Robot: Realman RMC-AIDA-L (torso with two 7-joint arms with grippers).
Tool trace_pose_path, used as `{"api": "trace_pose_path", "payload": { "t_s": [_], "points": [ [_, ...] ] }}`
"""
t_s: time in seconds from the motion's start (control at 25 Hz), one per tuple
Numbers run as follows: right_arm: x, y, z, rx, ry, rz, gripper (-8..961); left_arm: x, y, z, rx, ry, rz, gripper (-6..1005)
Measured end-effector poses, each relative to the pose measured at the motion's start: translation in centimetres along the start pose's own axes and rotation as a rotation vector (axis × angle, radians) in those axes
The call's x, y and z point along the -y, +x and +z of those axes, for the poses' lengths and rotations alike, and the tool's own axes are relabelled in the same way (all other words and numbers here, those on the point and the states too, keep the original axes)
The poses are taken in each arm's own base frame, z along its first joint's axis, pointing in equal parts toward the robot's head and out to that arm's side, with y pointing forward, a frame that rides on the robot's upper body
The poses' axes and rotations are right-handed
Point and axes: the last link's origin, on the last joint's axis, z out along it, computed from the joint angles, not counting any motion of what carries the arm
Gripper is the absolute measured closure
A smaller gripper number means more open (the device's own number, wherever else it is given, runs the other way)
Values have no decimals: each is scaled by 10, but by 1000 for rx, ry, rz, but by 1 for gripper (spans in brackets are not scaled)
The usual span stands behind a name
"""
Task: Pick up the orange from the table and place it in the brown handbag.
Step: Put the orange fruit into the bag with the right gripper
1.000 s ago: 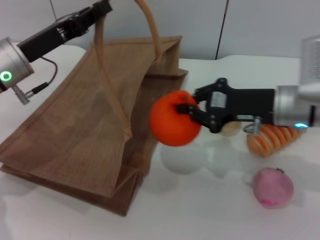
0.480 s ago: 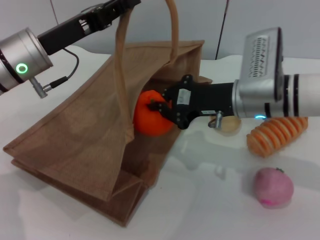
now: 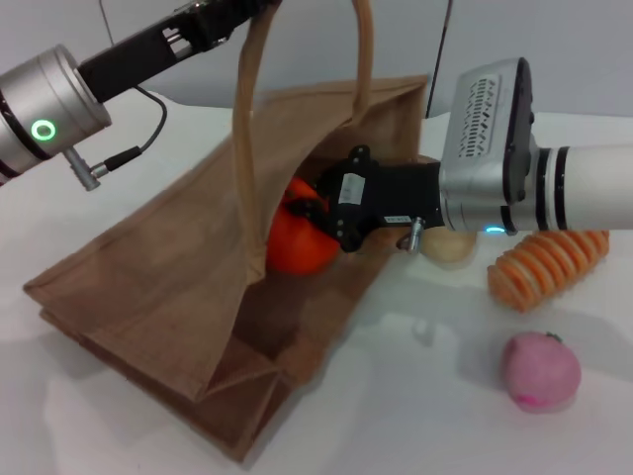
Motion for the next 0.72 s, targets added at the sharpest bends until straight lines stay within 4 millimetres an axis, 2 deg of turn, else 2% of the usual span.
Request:
{"api": "trace_pose_path", "payload": {
  "t_s": [0.36, 0.72],
  "points": [
    [3, 2, 8, -23, 58, -9, 894, -6, 3, 2, -10, -43, -16, 878],
    [11, 13, 15, -91, 188, -16, 894, -3, 3, 0, -15, -19, -20, 878]
  ]
}}
